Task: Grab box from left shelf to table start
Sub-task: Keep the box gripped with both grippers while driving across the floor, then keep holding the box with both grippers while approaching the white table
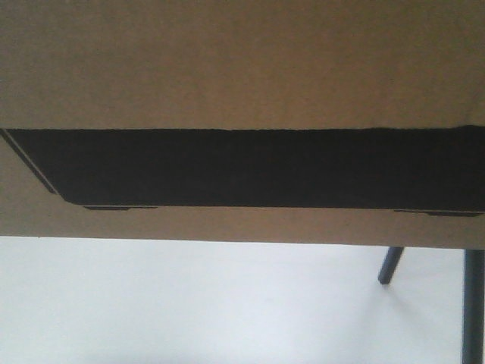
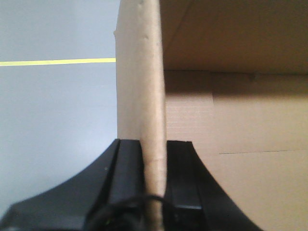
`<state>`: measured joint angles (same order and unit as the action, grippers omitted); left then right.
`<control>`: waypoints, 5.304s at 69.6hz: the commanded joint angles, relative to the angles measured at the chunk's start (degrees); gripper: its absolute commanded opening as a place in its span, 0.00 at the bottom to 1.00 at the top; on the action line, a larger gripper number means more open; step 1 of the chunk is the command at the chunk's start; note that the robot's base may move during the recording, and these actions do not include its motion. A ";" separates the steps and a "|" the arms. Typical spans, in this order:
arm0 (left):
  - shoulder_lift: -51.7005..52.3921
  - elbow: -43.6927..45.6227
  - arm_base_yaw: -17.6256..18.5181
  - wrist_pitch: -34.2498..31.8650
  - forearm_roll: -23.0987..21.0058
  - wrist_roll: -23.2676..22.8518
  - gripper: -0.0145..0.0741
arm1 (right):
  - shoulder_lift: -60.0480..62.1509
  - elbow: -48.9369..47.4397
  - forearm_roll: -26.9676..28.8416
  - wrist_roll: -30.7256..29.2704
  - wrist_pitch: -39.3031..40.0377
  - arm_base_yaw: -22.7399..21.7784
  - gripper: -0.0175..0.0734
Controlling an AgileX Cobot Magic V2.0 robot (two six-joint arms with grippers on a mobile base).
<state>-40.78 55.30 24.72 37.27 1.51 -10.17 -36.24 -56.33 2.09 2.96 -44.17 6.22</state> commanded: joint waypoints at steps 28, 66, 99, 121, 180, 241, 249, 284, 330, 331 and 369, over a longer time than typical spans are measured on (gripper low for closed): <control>0.56 2.53 0.90 -9.28 -7.76 -0.12 0.05 | -0.14 -1.96 2.57 0.14 10.39 -0.11 0.25; 0.56 2.53 0.90 -9.28 -7.76 -0.12 0.05 | -0.14 -1.96 2.57 0.14 10.39 -0.11 0.25; 0.56 2.53 0.90 -9.28 -7.76 -0.12 0.05 | -0.14 -1.96 2.57 0.14 10.39 -0.11 0.25; 0.56 2.53 0.90 -9.28 -7.76 -0.12 0.05 | -0.14 -1.96 2.57 0.14 10.39 -0.11 0.25; 0.56 2.53 0.90 -9.28 -7.76 -0.12 0.05 | -0.14 -1.96 2.57 0.14 10.39 -0.11 0.25; 0.56 2.53 0.90 -9.28 -7.76 -0.12 0.05 | -0.14 -1.96 2.57 0.14 10.39 -0.11 0.25; 0.56 2.53 0.90 -9.28 -7.76 -0.12 0.05 | -0.14 -1.96 2.57 0.14 10.39 -0.11 0.25; 0.56 2.53 0.90 -9.28 -7.76 -0.12 0.05 | -0.14 -1.96 2.57 0.14 10.39 -0.11 0.25; -0.29 2.53 0.90 -9.15 -7.76 -0.12 0.05 | -0.19 -1.91 2.57 0.14 10.33 -0.11 0.25; -0.33 2.53 0.90 -9.15 -7.76 -0.12 0.05 | -0.19 -1.91 2.57 0.14 10.33 -0.11 0.25; -2.77 2.53 0.90 -9.15 -7.76 -0.12 0.05 | -0.55 -1.91 2.57 0.14 10.33 -0.11 0.25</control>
<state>-43.77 55.30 24.62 37.28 1.23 -10.17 -36.35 -56.24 1.41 2.86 -43.90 6.22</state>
